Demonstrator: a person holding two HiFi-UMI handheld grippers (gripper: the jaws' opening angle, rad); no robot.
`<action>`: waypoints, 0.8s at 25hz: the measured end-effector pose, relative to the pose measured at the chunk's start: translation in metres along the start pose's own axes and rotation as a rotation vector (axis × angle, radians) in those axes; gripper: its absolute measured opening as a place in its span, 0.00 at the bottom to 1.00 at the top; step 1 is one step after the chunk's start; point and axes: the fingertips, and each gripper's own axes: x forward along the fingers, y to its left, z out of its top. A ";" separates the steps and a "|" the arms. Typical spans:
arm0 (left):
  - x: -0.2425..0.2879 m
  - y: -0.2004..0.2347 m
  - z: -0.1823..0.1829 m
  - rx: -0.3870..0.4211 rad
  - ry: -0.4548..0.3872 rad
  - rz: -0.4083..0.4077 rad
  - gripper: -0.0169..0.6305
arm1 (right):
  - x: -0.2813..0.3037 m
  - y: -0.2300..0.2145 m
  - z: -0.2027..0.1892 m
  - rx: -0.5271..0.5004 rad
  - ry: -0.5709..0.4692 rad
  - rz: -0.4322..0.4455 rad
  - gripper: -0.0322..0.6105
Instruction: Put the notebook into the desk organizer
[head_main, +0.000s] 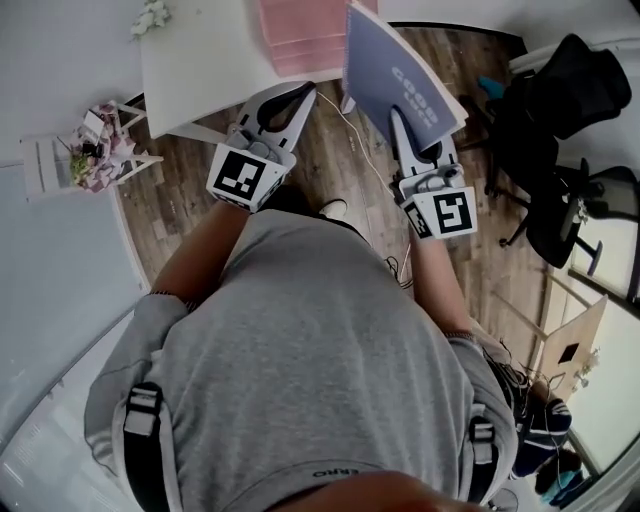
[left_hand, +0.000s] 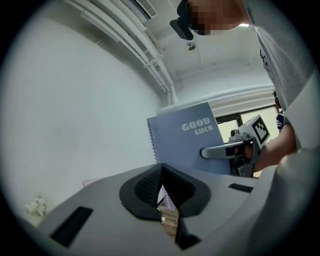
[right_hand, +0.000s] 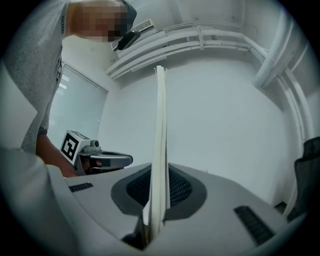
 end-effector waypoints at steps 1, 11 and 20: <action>0.002 0.001 -0.001 -0.002 0.003 0.012 0.06 | 0.002 -0.003 0.000 0.003 0.000 0.011 0.11; 0.029 0.036 -0.013 0.000 0.013 0.068 0.06 | 0.046 -0.026 -0.002 0.013 0.003 0.094 0.11; 0.063 0.089 -0.017 -0.007 0.010 0.101 0.05 | 0.108 -0.044 0.013 -0.005 0.003 0.170 0.11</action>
